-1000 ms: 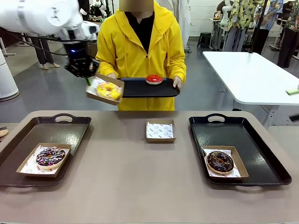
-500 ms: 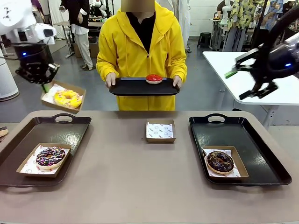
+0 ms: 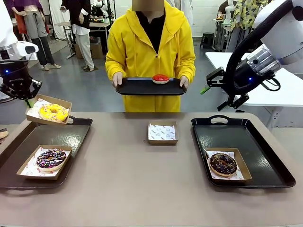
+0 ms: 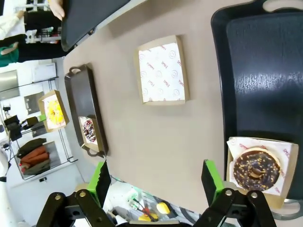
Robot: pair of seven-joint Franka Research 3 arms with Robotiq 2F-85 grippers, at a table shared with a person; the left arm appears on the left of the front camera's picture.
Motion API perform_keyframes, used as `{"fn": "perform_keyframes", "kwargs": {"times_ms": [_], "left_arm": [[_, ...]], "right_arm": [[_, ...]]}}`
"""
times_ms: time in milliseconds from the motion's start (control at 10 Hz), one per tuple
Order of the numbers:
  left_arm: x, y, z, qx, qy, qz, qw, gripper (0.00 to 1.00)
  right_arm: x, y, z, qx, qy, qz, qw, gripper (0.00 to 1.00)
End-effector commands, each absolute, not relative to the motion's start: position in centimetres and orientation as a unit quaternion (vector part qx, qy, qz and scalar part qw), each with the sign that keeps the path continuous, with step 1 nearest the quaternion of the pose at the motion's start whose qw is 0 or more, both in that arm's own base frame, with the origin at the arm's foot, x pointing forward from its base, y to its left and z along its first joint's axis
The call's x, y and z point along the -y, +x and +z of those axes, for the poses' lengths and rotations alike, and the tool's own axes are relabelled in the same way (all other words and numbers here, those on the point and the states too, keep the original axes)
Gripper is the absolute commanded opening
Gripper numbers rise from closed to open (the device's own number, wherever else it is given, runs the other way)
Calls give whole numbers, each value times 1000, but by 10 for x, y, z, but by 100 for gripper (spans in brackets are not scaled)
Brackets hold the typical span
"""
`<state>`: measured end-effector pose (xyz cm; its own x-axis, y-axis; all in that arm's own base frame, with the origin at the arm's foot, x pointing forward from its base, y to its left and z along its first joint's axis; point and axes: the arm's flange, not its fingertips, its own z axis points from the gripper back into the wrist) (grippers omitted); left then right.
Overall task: Individually package the donuts and arrange them on the tray.
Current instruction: Place the picked Paper togo box on the Handle tray while simultaneously picking up another Paper togo box from the table with the other hand.
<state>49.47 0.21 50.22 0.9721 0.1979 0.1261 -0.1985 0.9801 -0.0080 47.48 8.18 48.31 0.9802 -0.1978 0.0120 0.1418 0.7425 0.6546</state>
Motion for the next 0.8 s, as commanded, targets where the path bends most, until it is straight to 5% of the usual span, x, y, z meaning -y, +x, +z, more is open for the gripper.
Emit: {"fn": "perform_keyframes", "kwargs": {"times_ms": [0,700], "left_arm": [[6,495,505,63,5,92,994,1],[6,495,505,63,5,92,994,1]], "right_arm": [[-81,473,487,44,347,-90,933,100],[-80,474,486,43,349,-91,932,100]]}}
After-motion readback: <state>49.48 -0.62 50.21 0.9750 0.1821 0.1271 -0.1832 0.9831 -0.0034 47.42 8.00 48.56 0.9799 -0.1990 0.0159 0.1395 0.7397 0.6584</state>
